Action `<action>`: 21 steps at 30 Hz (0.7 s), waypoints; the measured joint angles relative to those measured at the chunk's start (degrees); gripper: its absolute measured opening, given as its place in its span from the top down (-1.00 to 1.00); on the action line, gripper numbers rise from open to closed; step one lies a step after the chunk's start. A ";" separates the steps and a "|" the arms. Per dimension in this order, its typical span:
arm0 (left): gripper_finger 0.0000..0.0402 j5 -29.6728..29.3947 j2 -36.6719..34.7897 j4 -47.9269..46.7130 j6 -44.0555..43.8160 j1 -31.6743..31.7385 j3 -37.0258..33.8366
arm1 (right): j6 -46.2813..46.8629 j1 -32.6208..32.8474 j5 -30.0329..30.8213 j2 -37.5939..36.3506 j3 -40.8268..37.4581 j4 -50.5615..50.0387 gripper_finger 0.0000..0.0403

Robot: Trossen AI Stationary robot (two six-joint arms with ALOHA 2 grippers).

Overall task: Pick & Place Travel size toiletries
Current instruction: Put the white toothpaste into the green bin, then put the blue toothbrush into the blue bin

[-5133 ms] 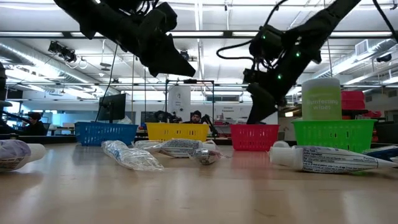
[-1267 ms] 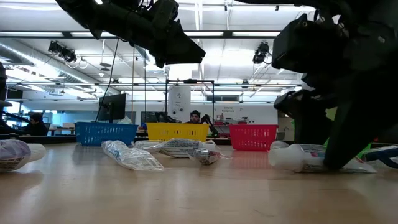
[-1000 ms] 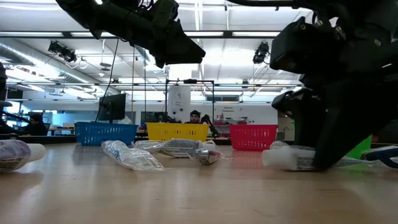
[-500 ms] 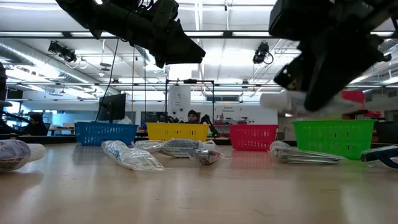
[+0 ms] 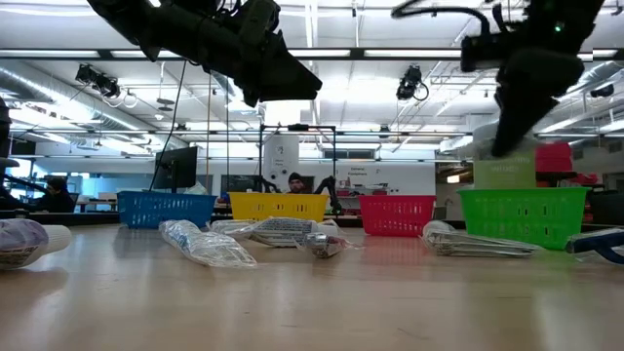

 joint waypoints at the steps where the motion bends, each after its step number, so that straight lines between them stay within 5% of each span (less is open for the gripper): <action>1: 0.21 0.00 0.00 -0.03 -0.01 0.00 0.00 | 0.92 -0.35 -0.06 0.06 -0.77 0.25 0.65; 10: 0.21 -0.13 0.00 -0.69 -1.13 0.01 0.00 | 0.43 -2.34 -5.03 0.15 -10.04 9.40 0.56; 21: 0.21 -0.20 0.00 -0.89 -1.35 0.00 0.00 | -6.00 -3.96 -2.97 0.15 -11.50 16.81 0.18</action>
